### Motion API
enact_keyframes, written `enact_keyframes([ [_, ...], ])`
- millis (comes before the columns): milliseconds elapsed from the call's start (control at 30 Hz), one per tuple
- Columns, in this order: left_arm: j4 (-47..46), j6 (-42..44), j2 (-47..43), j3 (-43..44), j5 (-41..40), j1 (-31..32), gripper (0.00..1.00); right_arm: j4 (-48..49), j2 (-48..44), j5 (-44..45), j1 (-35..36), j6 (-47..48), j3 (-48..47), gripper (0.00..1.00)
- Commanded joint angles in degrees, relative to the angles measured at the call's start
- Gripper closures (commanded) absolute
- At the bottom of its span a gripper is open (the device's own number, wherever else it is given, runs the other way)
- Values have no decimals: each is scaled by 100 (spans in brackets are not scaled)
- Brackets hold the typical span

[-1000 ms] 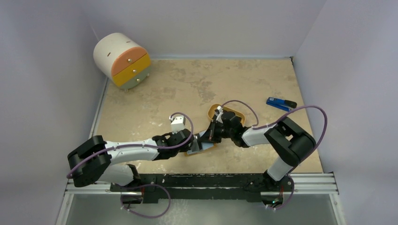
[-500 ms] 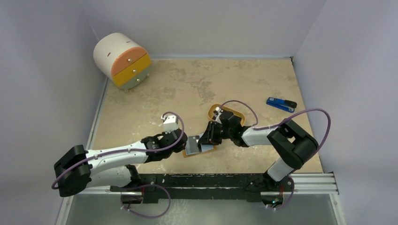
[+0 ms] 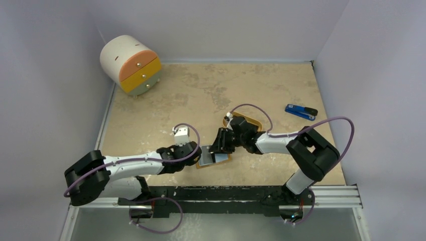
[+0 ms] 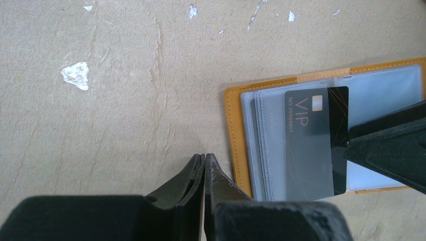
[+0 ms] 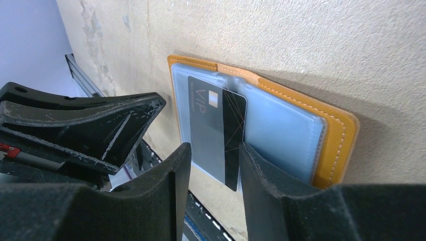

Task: Put the credit cards into the card holder
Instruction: Insert the credit card into the card holder.

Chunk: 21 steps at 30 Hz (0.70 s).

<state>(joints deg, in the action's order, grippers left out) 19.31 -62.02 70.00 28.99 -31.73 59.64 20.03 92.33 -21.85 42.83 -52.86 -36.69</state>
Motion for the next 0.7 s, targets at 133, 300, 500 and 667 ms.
enact_keyframes([
  [133,-496,-40,84,-123,48,-40,98,-131,141,119,186,162,-371,58],
  [300,-542,-13,91,-130,61,-41,98,-157,201,118,258,177,-479,59],
  [500,-619,5,126,-139,100,-49,99,-131,291,53,349,222,-599,59],
  [667,-680,23,146,-146,110,-60,98,-58,204,-40,395,253,-618,59],
])
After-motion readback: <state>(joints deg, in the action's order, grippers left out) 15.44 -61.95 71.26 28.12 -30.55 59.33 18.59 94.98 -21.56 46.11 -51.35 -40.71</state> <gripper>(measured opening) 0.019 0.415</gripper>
